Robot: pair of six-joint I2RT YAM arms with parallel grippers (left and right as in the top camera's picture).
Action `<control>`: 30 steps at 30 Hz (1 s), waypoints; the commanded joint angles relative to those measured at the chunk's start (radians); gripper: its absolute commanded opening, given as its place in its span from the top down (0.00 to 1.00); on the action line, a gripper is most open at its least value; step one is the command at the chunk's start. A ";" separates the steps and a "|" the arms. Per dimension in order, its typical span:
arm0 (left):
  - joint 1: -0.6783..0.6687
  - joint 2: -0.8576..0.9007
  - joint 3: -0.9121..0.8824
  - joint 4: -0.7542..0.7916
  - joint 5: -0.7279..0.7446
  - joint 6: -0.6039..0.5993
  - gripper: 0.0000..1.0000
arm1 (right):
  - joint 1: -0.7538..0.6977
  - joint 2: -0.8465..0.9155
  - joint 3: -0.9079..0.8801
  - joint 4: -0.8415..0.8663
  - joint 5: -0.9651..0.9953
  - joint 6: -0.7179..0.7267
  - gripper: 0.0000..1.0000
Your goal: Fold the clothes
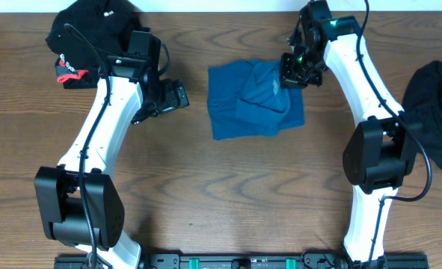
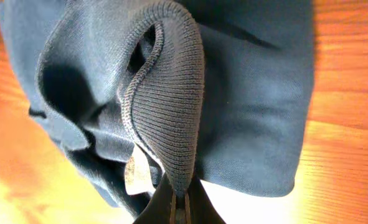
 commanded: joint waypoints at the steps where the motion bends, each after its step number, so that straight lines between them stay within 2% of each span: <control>1: 0.003 0.003 0.003 0.001 -0.012 0.019 0.02 | 0.002 -0.028 0.021 -0.011 0.106 -0.010 0.99; 4: 0.003 0.003 0.003 0.001 -0.012 0.019 0.02 | 0.002 -0.028 0.014 -0.011 0.160 -0.011 0.99; 8: 0.003 0.003 0.003 0.000 -0.012 0.019 0.02 | 0.000 -0.027 -0.013 0.000 0.327 0.019 0.97; 10: 0.003 0.003 0.003 0.000 -0.012 0.021 0.02 | -0.004 -0.027 -0.031 0.005 0.379 0.019 0.90; 11: 0.003 0.003 0.003 0.000 -0.011 0.031 0.02 | -0.008 -0.027 -0.040 0.011 0.411 0.019 0.78; 12: 0.003 0.003 0.003 0.000 -0.011 0.035 0.02 | -0.011 -0.027 -0.045 0.016 0.433 0.019 0.72; 13: 0.003 0.003 0.003 0.000 -0.011 0.038 0.02 | -0.015 -0.027 -0.048 0.018 0.460 0.019 0.58; 14: 0.003 0.003 0.003 0.000 -0.011 0.038 0.02 | -0.020 -0.027 -0.048 0.018 0.490 0.019 0.38; 15: 0.003 0.003 0.003 0.000 -0.004 0.048 0.02 | -0.027 -0.027 -0.048 0.019 0.523 0.019 0.08; 16: 0.003 0.003 0.003 0.000 0.002 0.057 0.02 | -0.029 -0.027 -0.048 0.019 0.537 0.019 0.02; 19: 0.003 0.003 0.003 0.004 0.077 0.118 0.02 | -0.037 -0.027 -0.048 0.008 0.575 0.018 0.01; 22: -0.005 0.003 0.003 0.029 0.215 0.209 0.02 | -0.043 -0.028 -0.048 -0.004 0.557 0.018 0.01; 26: -0.042 0.004 0.003 0.117 0.443 0.315 0.02 | -0.065 -0.035 -0.042 -0.003 0.422 0.018 0.01; 30: -0.111 0.013 0.003 0.211 0.488 0.325 0.02 | -0.134 -0.058 -0.014 -0.003 0.227 -0.026 0.01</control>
